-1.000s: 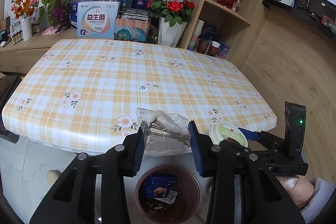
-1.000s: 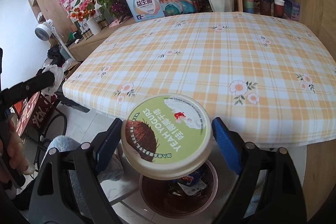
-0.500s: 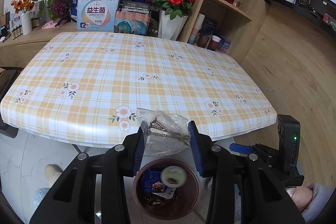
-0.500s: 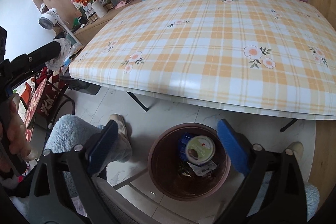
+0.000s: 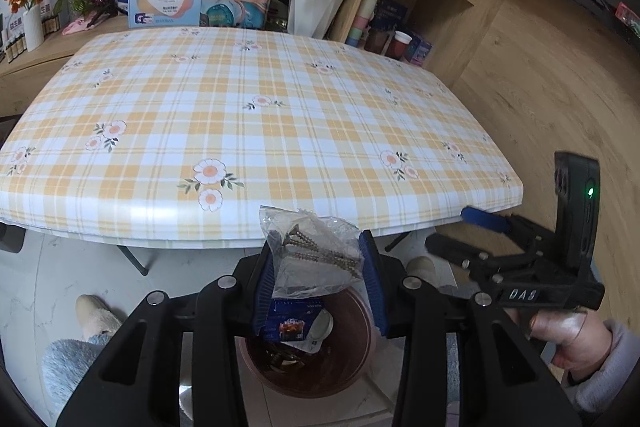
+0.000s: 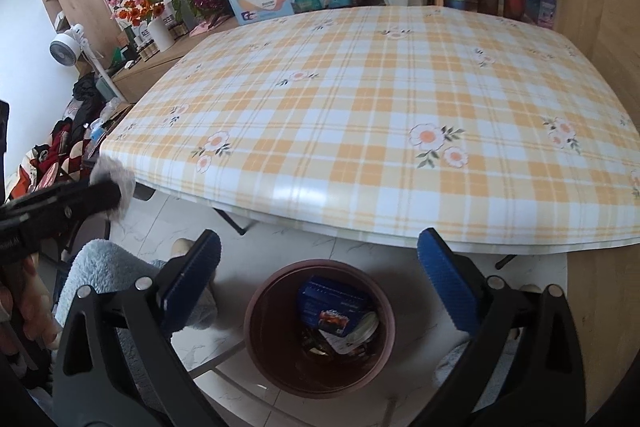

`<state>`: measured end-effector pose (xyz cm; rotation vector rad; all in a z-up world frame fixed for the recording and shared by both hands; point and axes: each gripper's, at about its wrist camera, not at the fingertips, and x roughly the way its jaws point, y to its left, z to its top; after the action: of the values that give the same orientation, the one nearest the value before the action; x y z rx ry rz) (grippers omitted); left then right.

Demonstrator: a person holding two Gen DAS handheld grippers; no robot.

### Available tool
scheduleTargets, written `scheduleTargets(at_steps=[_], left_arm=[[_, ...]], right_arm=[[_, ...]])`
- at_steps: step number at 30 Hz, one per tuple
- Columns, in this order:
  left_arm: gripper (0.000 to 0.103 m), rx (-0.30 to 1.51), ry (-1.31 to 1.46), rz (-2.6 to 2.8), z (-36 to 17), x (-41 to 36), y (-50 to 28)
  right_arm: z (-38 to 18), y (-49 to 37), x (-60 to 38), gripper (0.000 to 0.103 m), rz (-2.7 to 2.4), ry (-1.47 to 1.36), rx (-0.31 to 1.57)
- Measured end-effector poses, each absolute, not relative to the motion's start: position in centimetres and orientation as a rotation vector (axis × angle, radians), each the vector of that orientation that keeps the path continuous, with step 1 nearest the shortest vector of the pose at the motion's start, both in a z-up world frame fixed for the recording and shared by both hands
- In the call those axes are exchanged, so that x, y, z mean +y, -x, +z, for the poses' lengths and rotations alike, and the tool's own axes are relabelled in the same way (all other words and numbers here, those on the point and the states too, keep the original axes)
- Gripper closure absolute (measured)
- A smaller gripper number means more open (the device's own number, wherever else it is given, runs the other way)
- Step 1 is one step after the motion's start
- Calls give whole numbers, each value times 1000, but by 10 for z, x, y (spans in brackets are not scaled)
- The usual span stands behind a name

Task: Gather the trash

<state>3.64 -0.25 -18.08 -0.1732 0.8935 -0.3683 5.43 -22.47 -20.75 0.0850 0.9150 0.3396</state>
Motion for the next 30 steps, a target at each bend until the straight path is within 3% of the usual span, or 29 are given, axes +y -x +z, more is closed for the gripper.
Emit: scheduleTargets(at_steps=[11, 13, 16, 22, 30], left_arm=[[58, 995, 116, -447, -209, -34, -35], [42, 1021, 107, -458, -217, -40, -35], [30, 1033, 92, -458, -223, -43, -36], [18, 988, 64, -414, -216, -41, -36], [11, 842, -7, -318, -177, -27, -38]], right_arm=[[-203, -58, -251, 6, 280, -98, 888], [-203, -58, -255, 6, 273, -104, 888], [-203, -58, -259, 6, 262, -103, 886], [-198, -57, -260, 6, 252, -96, 875], [-168, -58, -252, 6, 245, -53, 832]])
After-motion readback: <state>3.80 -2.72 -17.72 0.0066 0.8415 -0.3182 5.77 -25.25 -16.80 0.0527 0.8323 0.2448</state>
